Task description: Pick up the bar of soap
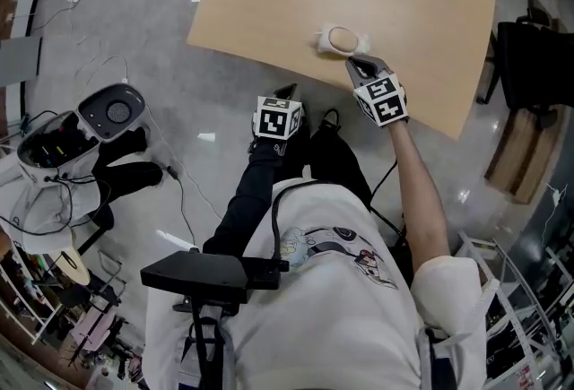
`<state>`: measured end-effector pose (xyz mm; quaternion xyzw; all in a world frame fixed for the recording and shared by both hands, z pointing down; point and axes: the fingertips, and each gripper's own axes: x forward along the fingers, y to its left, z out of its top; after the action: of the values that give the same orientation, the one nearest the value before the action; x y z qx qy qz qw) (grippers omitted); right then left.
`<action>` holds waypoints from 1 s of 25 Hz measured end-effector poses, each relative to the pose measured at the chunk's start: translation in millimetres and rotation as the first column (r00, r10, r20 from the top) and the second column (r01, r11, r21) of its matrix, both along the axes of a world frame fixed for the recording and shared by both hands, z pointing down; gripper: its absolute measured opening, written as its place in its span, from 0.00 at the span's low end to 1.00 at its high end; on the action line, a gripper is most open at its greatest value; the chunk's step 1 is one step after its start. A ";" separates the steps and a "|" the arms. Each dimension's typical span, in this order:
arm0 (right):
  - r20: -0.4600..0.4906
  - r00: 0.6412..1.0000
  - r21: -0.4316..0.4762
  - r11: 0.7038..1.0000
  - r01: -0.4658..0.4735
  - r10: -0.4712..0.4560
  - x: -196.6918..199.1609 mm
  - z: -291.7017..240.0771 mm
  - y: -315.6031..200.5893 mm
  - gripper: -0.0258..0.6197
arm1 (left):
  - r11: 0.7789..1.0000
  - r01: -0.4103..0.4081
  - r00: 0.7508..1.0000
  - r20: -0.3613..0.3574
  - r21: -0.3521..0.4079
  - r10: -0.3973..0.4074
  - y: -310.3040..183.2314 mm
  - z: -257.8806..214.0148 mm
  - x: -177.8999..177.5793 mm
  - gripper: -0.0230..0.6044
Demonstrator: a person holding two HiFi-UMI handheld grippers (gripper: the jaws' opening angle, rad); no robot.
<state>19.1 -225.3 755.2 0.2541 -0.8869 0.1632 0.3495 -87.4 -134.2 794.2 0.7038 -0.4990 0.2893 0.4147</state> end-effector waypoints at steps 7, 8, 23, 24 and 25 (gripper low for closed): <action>-0.075 0.991 -0.040 0.993 0.107 -0.110 -12.6 19.4 -18.1 0.05 | 0.998 0.016 1.000 -0.004 -0.055 -0.016 13.6 13.1 -11.9 0.04; -0.088 0.988 -0.042 0.991 0.126 -0.129 -16.2 21.5 -20.6 0.08 | 0.998 0.020 1.000 -0.007 -0.058 -0.020 14.9 12.9 -16.3 0.04; -0.410 0.725 -0.092 0.816 0.571 -0.553 -24.5 85.4 -48.3 0.43 | 0.993 0.052 0.999 0.008 -0.103 -0.051 37.1 24.7 -48.1 0.04; -0.415 0.707 -0.107 0.802 0.587 -0.573 -25.6 87.3 -47.7 0.43 | 0.993 0.057 0.998 0.009 -0.107 -0.056 40.7 24.3 -50.3 0.04; -0.418 0.692 -0.118 0.791 0.601 -0.589 -26.2 88.0 -46.7 0.43 | 0.992 0.062 0.998 0.010 -0.111 -0.061 44.1 23.3 -51.7 0.04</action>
<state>-7.1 -272.0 843.2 -0.0120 -0.8224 -0.0317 0.5679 -139.1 -90.1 817.5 0.6629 -0.5052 0.3061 0.4601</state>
